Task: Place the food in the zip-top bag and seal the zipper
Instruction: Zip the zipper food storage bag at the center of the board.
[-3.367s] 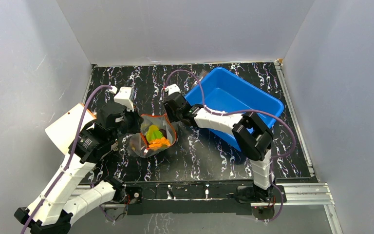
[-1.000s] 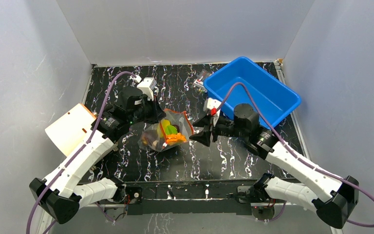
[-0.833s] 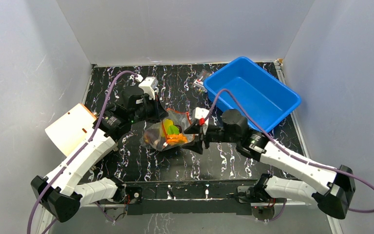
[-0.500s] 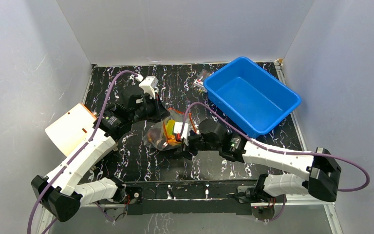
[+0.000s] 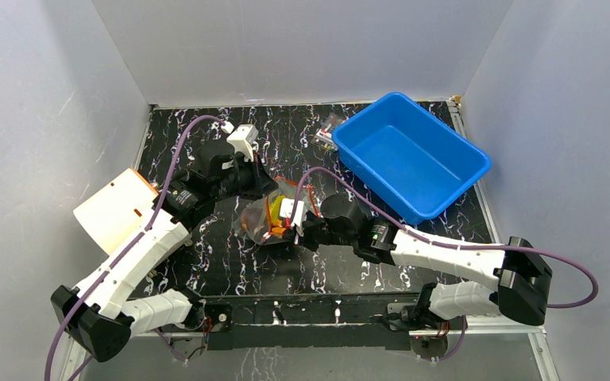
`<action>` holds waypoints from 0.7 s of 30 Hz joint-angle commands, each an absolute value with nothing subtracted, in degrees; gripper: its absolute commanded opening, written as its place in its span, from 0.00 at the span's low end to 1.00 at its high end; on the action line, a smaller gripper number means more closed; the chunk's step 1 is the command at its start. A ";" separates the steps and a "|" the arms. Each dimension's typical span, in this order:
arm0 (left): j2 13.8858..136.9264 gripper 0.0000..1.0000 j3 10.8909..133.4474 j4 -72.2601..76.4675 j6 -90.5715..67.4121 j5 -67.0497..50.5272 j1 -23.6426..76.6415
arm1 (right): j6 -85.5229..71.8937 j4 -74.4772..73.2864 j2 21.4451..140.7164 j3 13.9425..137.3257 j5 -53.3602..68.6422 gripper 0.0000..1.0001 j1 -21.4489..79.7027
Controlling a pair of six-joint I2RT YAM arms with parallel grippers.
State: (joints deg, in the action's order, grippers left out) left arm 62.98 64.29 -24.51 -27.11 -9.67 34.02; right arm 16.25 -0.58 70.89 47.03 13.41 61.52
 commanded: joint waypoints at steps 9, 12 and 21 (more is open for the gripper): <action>55.04 0.51 63.16 -20.05 -14.48 -14.66 33.93 | 8.49 8.59 68.83 47.54 8.82 0.00 61.88; 48.68 0.52 60.25 -18.93 -4.39 -19.29 33.95 | 4.59 8.48 67.55 47.89 6.02 0.00 61.71; 35.97 0.51 53.77 -24.18 16.03 -28.90 33.96 | -10.95 4.08 68.60 55.17 5.17 0.00 60.08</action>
State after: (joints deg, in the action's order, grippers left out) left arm 36.18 53.60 -20.10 8.40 -23.75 34.02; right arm -4.86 1.52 70.52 51.88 6.81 60.60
